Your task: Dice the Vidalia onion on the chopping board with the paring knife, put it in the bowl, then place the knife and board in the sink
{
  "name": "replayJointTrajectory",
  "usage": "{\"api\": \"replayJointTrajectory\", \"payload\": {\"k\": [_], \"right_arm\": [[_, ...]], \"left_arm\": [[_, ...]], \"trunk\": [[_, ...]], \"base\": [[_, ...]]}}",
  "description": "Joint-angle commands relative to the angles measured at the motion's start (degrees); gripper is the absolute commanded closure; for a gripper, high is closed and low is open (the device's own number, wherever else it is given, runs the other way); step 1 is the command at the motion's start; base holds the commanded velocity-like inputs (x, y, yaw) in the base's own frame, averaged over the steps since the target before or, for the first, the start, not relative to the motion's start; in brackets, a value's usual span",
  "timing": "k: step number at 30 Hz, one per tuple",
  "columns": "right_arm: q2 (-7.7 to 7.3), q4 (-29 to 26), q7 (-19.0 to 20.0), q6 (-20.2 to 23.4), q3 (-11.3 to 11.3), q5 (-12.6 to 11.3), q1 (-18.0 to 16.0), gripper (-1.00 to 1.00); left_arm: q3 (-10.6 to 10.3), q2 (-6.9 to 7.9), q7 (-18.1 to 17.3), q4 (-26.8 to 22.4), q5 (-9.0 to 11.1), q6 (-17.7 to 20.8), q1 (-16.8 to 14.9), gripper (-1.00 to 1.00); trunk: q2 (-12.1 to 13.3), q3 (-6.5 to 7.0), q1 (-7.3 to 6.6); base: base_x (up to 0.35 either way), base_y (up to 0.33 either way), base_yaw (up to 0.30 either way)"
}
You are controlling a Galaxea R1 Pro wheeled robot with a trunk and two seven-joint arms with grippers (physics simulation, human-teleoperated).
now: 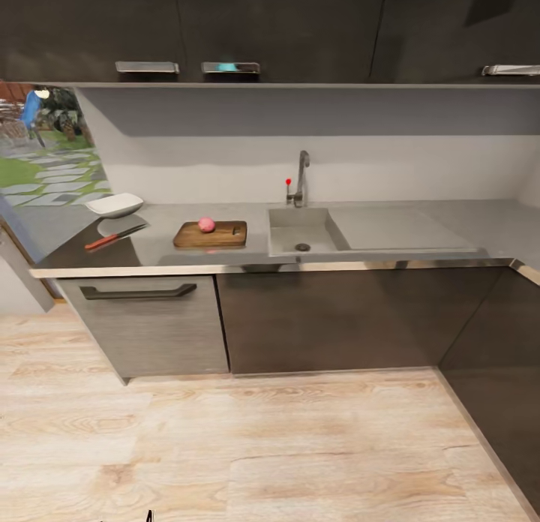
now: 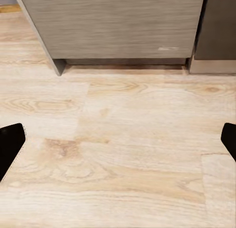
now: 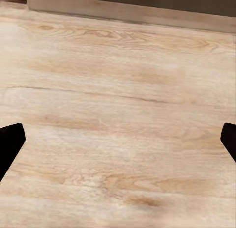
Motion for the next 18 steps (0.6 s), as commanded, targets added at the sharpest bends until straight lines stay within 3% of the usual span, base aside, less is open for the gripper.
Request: {"api": "replayJointTrajectory", "payload": {"k": [1,18], "right_arm": [[0.00,0.1,-0.6,-0.1,0.1,0.6,0.0,-1.00],[0.00,0.1,-0.6,0.0,0.1,0.6,0.0,-1.00]], "left_arm": [[-0.1,0.01,-0.2,0.2,0.4,-0.3,-0.1,-1.00],[0.1,0.39,-0.2,0.1,0.4,-0.3,0.0,-1.00]], "trunk": [[0.0,-0.05,0.00],[0.0,-0.05,0.00]], "base": [[0.002,0.277,0.000],[0.000,0.296,0.000]]}}
